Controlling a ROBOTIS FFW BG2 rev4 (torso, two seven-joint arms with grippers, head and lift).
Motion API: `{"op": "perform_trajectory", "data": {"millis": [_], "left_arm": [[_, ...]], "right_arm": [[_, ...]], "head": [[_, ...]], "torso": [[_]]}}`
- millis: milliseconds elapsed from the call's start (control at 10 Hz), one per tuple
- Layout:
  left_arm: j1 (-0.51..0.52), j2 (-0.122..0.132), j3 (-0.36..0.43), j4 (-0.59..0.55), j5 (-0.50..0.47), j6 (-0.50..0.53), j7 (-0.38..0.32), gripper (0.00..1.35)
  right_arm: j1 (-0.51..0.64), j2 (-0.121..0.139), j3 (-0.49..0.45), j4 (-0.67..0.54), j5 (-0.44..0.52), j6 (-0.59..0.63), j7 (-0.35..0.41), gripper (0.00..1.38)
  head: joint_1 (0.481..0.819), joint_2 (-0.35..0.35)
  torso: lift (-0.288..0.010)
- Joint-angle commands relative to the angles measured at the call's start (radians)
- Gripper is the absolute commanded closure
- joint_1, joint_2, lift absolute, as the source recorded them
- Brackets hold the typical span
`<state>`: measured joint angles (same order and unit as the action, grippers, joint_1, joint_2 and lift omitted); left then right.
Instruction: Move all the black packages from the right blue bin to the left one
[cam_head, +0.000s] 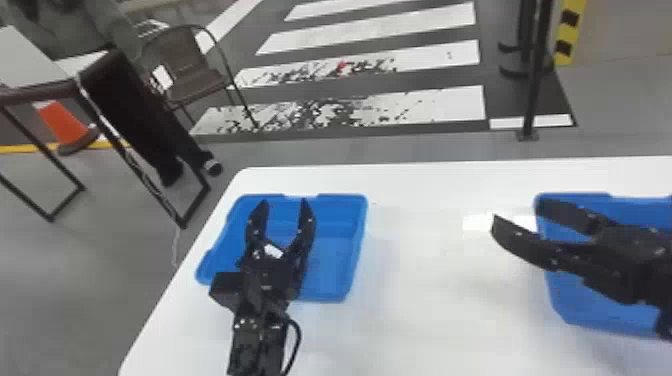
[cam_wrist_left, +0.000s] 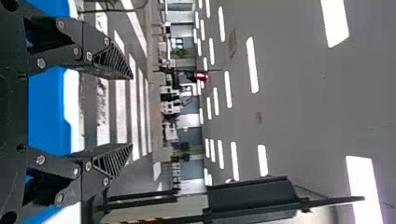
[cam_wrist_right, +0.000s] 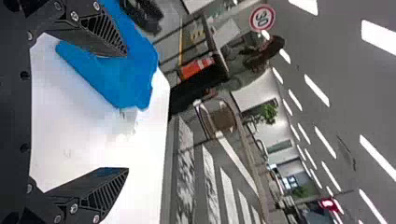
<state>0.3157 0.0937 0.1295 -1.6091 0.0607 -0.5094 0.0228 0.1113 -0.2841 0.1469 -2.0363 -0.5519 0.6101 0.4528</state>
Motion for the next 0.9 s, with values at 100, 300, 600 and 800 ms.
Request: {"op": "perform_trajectory", "data": {"millis": [100, 300, 600, 800], "left_arm": [[0.104, -0.012, -0.078, -0.152, 0.109, -0.004, -0.029, 0.23], [0.160, -0.011, -0.135, -0.225, 0.183, 0.026, -0.072, 0.28], [0.168, 0.006, -0.213, -0.238, 0.234, 0.045, -0.109, 0.30], [0.170, 0.008, -0.217, -0.238, 0.238, 0.053, -0.115, 0.30]], "right_arm": [[0.090, 0.032, -0.173, -0.196, 0.267, 0.134, -0.109, 0.17], [0.124, 0.049, -0.229, -0.262, 0.348, 0.288, -0.238, 0.17], [0.046, 0.060, -0.201, -0.179, 0.452, 0.435, -0.349, 0.18], [-0.026, 0.063, -0.163, -0.068, 0.450, 0.470, -0.350, 0.22]], "head": [[0.695, 0.278], [0.695, 0.117], [0.695, -0.036], [0.695, -0.074]], "torso": [[-0.154], [-0.154], [-0.154], [-0.154]]}}
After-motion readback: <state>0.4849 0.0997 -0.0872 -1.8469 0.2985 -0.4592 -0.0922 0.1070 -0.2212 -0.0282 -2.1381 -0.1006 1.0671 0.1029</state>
